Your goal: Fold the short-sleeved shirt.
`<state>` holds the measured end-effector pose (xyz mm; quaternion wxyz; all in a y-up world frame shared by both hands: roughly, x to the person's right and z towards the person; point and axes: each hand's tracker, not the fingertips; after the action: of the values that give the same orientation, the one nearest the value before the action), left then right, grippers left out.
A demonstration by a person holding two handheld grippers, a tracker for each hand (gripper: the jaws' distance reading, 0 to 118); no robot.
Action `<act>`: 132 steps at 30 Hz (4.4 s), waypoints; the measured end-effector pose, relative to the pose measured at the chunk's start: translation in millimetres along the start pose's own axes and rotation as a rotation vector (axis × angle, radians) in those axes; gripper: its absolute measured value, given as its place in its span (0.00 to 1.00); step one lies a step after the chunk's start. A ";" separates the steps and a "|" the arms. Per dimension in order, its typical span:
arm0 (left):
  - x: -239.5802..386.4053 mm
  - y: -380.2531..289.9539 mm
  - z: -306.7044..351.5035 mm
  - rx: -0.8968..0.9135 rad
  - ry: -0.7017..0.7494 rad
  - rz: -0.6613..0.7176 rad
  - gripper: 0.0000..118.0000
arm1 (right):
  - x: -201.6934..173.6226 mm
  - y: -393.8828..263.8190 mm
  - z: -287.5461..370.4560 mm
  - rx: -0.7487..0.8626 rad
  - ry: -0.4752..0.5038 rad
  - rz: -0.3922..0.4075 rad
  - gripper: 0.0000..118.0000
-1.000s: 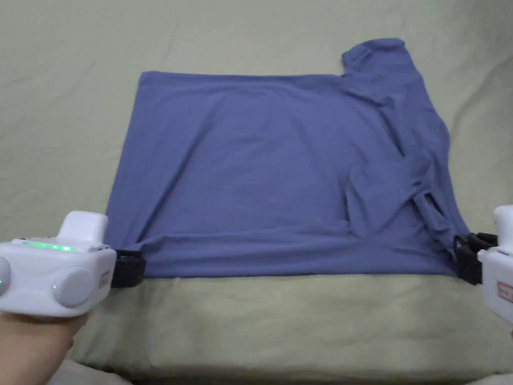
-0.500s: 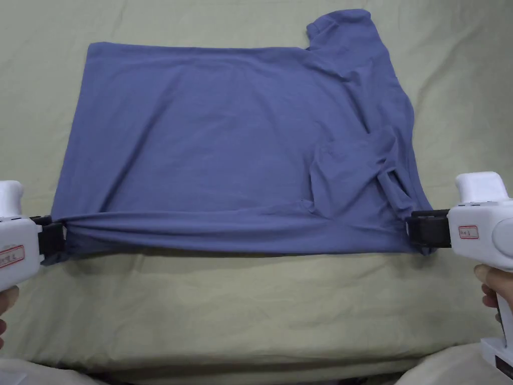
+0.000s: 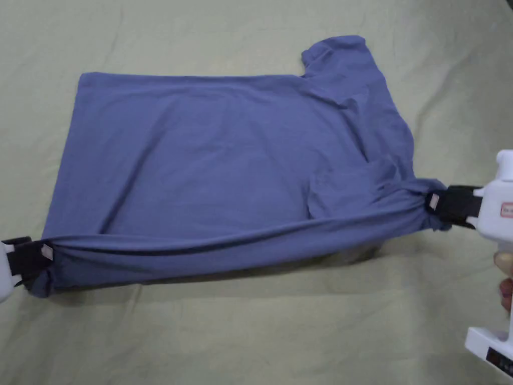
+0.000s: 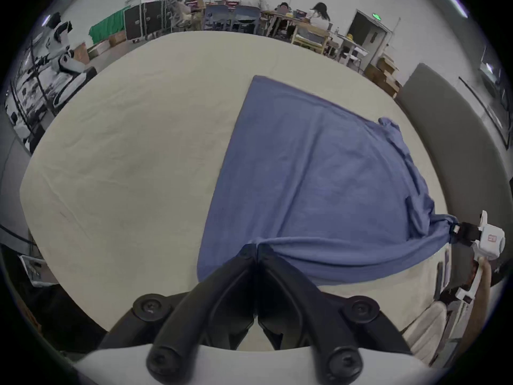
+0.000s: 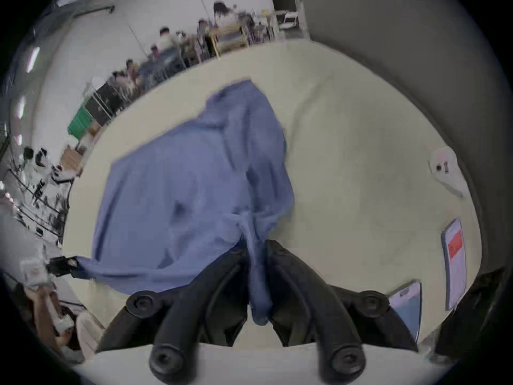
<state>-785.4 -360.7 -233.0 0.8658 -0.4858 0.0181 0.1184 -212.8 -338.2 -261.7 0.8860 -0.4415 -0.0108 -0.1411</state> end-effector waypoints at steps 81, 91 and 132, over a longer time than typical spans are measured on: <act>-34.3 25.7 -34.9 -0.175 -0.193 0.026 0.06 | 17.1 -51.0 -12.7 -0.276 0.079 0.039 0.12; -54.0 -18.3 -76.7 -0.271 -0.153 0.156 0.06 | 31.3 -99.3 -54.0 -0.340 0.018 0.051 0.13; 64.8 179.5 -186.5 -0.002 0.047 -0.195 0.00 | -32.4 -38.6 -21.3 -0.010 -0.078 0.186 0.03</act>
<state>-746.8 -416.5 -491.0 0.8721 -0.4887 -0.0093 0.0220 -256.1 -369.2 -249.2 0.8919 -0.4503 -0.0035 -0.0409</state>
